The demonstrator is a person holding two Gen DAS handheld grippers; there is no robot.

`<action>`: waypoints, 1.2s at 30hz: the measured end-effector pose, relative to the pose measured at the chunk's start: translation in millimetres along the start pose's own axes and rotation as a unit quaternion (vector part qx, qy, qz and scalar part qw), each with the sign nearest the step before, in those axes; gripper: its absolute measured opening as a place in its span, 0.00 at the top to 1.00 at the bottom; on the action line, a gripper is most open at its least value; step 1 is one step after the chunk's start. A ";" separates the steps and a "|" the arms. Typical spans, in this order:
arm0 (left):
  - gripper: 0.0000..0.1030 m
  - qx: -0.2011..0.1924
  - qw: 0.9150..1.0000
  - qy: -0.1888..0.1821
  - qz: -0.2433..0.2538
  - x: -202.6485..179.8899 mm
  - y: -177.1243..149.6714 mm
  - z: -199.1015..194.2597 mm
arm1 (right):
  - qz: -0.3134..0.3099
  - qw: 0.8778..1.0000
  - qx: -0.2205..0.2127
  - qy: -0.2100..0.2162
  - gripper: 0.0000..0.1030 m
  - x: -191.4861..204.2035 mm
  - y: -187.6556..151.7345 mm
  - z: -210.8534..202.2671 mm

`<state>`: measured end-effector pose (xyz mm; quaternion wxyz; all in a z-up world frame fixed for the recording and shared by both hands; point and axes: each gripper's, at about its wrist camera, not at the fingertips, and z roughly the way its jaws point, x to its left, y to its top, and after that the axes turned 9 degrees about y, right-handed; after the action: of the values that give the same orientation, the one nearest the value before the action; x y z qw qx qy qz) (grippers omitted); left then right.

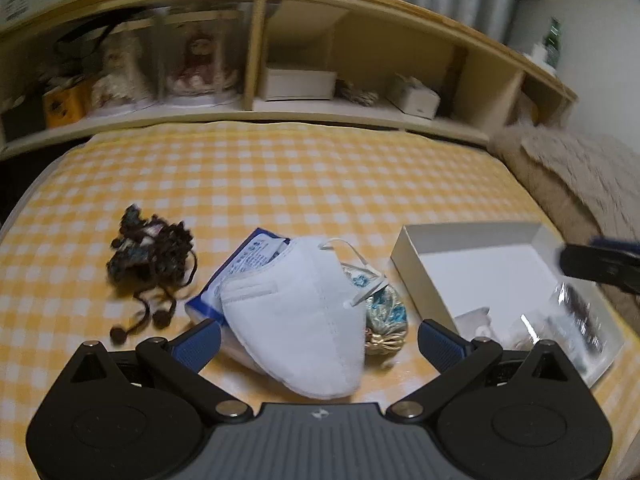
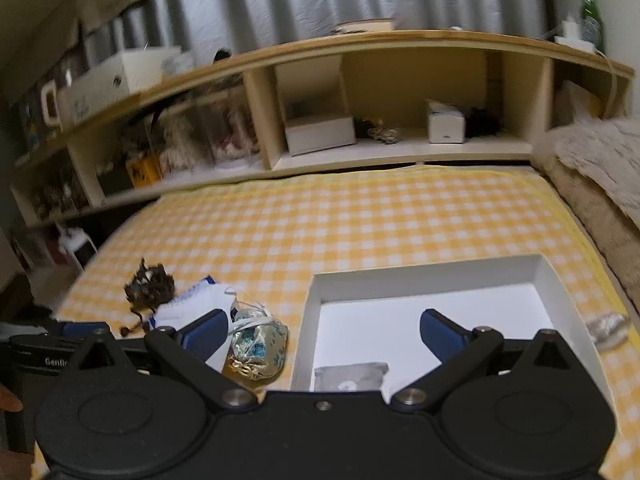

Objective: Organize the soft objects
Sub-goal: 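Withdraw both open tools from the box toward the remaining items, then grasp the white face mask with the left tool while the right tool grasps the floral pouch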

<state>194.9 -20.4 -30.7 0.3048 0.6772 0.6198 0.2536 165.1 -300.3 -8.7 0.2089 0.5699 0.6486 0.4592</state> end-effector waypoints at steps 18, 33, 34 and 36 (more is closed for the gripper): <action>0.08 -0.026 0.965 -0.028 0.259 -14.0 3.1 74.3 | -0.080 0.995 0.044 0.038 0.21 4.7 -13.8 115.2; 0.41 -0.029 0.925 -0.003 0.380 -29.9 -21.1 101.5 | -0.150 0.979 0.102 0.095 0.47 18.0 -19.8 153.5; 0.44 -0.022 0.924 0.000 0.382 -30.1 -22.1 103.2 | -0.153 0.978 0.105 0.097 0.47 19.4 -20.4 153.9; 0.55 -0.018 0.925 0.003 0.378 -29.7 -22.1 103.4 | -0.154 0.977 0.107 0.102 0.47 21.3 -20.6 153.9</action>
<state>251.3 -59.1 -116.7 0.1962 0.8551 0.3138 0.3631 270.4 -223.9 -96.1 0.1474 0.4323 0.7920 0.4052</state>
